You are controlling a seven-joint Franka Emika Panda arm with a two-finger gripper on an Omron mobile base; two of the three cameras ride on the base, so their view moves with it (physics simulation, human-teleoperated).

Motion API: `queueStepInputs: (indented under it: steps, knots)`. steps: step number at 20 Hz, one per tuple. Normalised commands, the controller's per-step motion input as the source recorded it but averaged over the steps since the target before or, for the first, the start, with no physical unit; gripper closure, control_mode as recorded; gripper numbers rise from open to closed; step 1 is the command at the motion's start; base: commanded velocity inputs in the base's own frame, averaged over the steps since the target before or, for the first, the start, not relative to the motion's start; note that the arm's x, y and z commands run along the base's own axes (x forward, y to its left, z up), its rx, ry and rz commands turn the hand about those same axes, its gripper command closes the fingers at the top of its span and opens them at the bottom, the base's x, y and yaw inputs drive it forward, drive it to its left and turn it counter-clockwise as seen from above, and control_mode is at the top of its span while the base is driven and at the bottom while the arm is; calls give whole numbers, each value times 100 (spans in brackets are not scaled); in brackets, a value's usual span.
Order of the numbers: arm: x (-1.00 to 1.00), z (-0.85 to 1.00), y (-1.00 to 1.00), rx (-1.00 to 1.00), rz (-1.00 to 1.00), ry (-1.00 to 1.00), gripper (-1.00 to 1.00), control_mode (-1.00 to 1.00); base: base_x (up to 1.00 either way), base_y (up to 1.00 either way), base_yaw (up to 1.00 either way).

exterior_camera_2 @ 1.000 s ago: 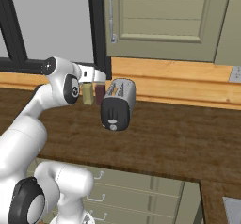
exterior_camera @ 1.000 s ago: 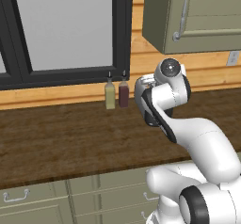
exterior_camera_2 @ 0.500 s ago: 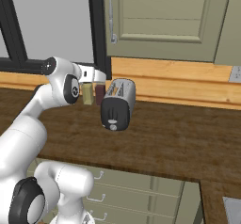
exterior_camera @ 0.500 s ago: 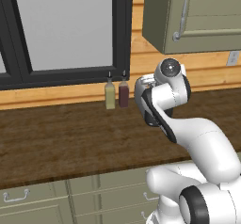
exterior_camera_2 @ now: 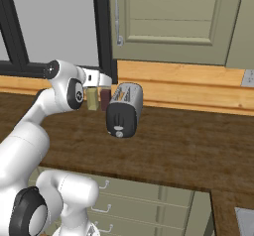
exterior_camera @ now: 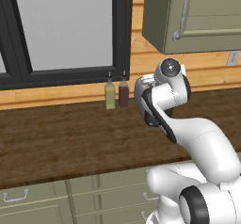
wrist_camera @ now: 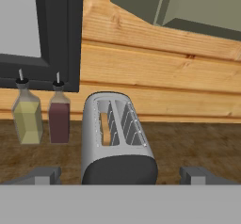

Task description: Start the toaster. Once the lever pops up, take the bread to the plate on the dining counter.

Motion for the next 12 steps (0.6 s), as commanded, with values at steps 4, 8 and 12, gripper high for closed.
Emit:
queueStepInputs:
  steps: [4, 8, 12]
  knots:
    - [0, 0, 0, 0, 0, 0, -100, -100, 0, 0, 0]
    - [0, 0, 0, 0, 0, 0, -100, -100, 0, 0, 0]
    - [0, 0, 0, 0, 0, 0, -100, -100, 0, 0, 0]
